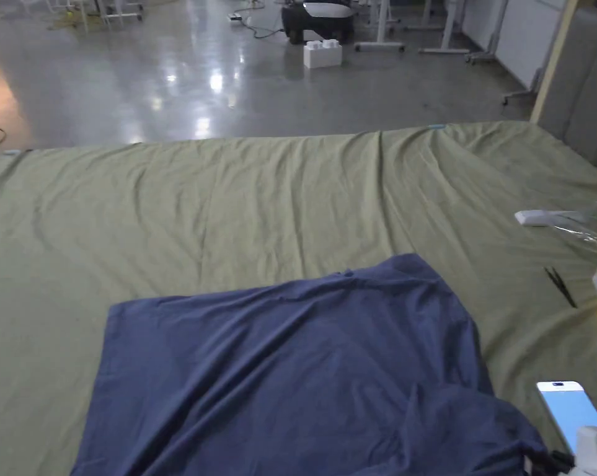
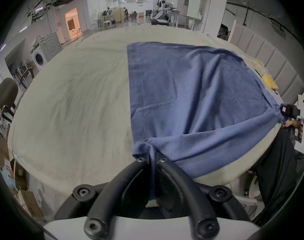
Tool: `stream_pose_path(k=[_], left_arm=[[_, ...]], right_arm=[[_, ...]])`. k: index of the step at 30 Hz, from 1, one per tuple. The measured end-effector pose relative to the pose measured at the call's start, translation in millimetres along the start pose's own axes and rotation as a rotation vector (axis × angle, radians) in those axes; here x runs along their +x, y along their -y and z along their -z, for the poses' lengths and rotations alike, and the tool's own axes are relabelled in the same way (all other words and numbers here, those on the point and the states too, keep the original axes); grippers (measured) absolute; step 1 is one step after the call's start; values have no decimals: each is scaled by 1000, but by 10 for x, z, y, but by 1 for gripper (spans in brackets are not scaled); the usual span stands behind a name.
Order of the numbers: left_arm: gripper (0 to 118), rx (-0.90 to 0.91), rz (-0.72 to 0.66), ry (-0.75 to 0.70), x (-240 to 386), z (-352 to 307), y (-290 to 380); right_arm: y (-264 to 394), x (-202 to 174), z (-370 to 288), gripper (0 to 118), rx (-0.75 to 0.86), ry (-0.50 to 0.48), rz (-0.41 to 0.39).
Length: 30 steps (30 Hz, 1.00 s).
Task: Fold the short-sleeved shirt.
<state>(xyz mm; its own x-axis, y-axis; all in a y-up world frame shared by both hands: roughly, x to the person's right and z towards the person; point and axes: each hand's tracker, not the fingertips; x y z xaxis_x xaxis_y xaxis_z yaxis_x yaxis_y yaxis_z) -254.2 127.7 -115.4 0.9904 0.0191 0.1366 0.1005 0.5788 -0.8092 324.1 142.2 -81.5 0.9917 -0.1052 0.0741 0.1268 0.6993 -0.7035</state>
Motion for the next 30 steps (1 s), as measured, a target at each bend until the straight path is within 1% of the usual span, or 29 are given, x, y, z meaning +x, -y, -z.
stream_pose_path(k=[1, 3, 4, 7, 8, 9, 12, 13, 15, 17, 18, 19, 20, 21, 22, 24, 26, 30], left_arm=[[5, 50, -18, 0, -40, -80, -36], [5, 156, -76, 8, -32, -270, -169], [5, 193, -94, 19, -157, -304, -303], [5, 270, -121, 15, -211, -325, -677], [5, 284, -121, 13, -307, -229, -877], [5, 271, -109, 11, -326, -170, -977], [5, 272, -135, 17, -433, 102, -1262], [5, 250, -169, 28, -456, 210, -1334], [5, 219, -195, 11, -477, 451, -1426], [5, 142, -235, -35, -496, 742, -1457], [15, 105, -248, -49, -500, 856, -1439], [31, 81, -268, -56, -504, 942, -1418], [53, 95, -266, -62, -516, 969, -1404], [78, 84, -275, -57, -523, 1001, -1369], [83, 92, -282, -56, -537, 945, -1326], [83, 188, -319, -42, -586, 649, -1283], [83, 276, -315, -25, -620, 305, -1244], [83, 500, -231, -49, -495, -613, -1160]], right_arm=[[-38, 0, -69, 4, 42, -4, 11], [-205, -5, -184, 4, 107, -52, 35], [-311, -21, -177, 4, 135, -50, 30], [-717, -134, -25, 5, 161, -37, 3], [-834, -160, 67, 4, 169, -39, 3], [-937, -183, 164, 4, 167, -40, 10], [-1264, -239, 491, 4, 159, -52, 36], [-1350, -285, 612, 4, 153, -45, 32], [-1486, -311, 897, 4, 87, -11, -13], [-1547, -364, 1176, 5, 32, -4, -37], [-1546, -356, 1291, 11, 13, 15, -39], [-1546, -343, 1389, 29, -2, 29, -43], [-1543, -338, 1446, 59, -28, 49, -53], [-1540, -330, 1510, 87, -52, 70, -56], [-1519, -309, 1471, 89, -31, 83, -53], [-1520, -231, 1327, 79, 22, 93, -44], [-1523, -162, 1053, 80, 100, 49, -34], [-1477, -169, 214, 80, 293, 16, -71]])
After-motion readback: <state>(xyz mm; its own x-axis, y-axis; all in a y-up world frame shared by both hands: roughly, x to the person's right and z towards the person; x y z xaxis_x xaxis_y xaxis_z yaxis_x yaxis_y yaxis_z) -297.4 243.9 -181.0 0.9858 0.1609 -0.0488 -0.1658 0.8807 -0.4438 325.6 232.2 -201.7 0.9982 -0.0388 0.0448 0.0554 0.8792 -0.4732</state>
